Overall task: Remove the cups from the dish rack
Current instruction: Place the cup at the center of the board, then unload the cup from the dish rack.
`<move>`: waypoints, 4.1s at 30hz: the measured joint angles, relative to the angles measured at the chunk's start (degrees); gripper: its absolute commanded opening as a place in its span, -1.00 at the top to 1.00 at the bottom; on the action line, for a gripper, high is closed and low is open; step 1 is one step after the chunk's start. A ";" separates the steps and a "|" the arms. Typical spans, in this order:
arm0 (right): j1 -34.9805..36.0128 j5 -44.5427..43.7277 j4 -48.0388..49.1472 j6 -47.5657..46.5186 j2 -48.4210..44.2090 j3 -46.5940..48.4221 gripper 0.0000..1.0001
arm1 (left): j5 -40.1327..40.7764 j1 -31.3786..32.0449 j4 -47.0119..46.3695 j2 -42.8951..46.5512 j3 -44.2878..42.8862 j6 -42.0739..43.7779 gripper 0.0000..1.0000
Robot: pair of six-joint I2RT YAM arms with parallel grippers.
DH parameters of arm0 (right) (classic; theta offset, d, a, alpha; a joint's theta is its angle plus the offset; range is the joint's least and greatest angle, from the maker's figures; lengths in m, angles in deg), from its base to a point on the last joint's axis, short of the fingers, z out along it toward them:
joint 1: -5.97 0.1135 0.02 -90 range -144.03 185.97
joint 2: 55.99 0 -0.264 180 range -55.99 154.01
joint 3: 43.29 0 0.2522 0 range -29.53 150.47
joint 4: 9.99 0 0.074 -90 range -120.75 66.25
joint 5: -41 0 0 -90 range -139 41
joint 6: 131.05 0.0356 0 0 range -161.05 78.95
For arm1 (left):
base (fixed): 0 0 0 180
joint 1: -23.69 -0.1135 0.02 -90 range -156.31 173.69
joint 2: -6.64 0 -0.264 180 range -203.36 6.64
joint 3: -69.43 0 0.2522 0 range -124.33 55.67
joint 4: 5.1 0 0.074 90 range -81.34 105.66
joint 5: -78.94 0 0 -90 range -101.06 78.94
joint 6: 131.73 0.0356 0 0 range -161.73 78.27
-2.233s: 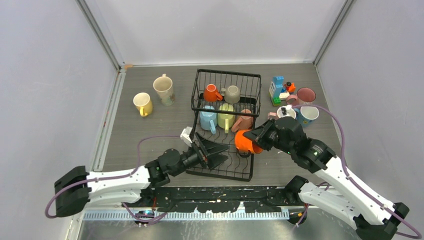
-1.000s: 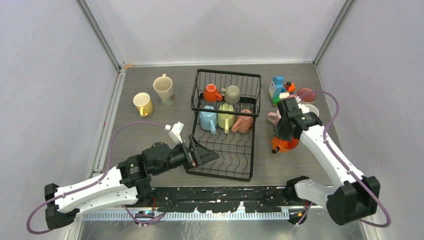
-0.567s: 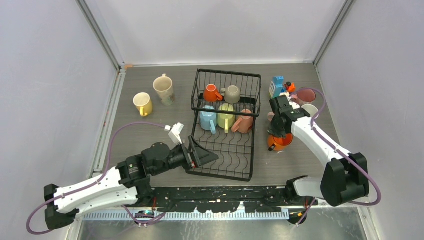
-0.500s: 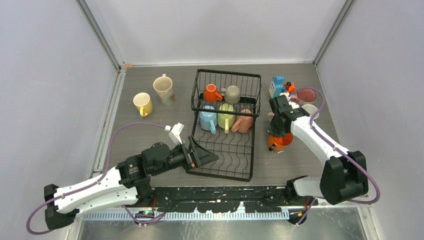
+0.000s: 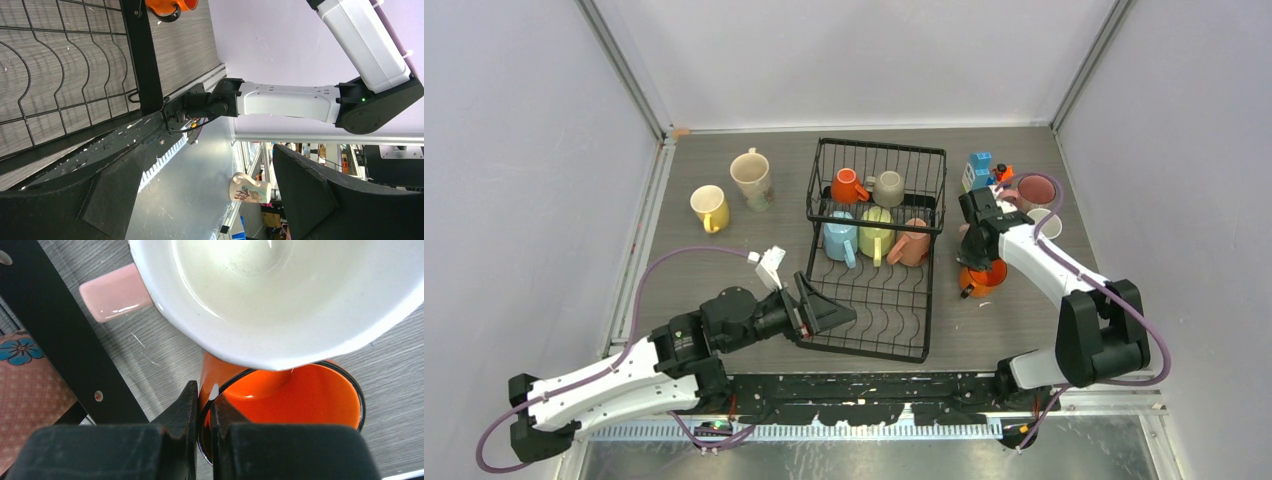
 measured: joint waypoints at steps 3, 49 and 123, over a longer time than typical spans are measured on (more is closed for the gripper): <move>-0.07 -0.07 0.44 -0.24 1.40 0.37 0.70 | 0.00 -0.02 0.37 0.50 0.00 -0.09 -1.00; -0.07 3.48 -11.21 5.84 -29.70 5.09 -1.00 | 16.72 -0.07 8.52 -14.23 -3.89 13.81 -0.53; -0.09 8.87 -20.74 9.64 -49.22 0.83 -0.99 | 45.03 -5.97 -36.68 -61.00 -5.95 28.65 0.79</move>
